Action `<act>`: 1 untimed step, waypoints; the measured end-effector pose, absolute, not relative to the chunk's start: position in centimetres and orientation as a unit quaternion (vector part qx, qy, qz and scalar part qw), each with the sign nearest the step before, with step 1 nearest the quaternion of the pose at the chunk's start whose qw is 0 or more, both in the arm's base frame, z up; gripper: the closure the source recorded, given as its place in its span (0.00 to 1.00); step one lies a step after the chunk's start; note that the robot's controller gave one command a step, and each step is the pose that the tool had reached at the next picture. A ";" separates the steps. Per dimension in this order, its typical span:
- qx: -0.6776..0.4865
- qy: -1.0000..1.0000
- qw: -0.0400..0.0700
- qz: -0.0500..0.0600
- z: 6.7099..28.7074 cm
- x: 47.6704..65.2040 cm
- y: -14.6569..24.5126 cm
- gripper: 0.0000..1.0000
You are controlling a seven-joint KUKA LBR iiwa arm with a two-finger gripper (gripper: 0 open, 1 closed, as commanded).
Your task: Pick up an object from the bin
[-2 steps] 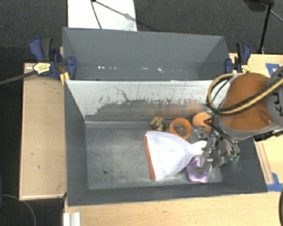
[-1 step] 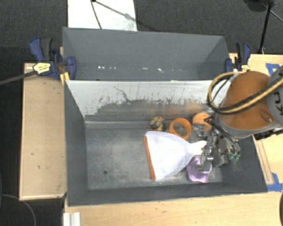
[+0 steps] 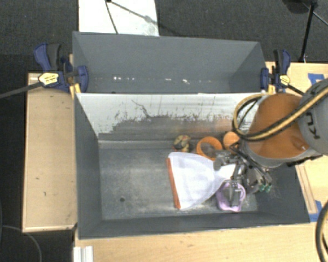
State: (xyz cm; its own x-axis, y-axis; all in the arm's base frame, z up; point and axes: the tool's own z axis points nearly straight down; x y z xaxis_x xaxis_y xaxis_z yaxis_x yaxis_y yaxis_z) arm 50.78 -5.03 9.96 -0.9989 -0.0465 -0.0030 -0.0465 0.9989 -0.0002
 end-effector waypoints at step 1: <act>0.045 0.999 -0.002 0.000 7.0 51.0 -4.3 1.00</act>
Offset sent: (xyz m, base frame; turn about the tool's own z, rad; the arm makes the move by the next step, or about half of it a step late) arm 0.0000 0.0000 0.0000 0.0000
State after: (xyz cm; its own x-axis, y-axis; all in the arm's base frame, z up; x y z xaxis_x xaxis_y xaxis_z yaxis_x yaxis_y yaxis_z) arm 50.97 -4.28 6.96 -0.9959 0.0904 0.0033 0.0904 0.9959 0.0008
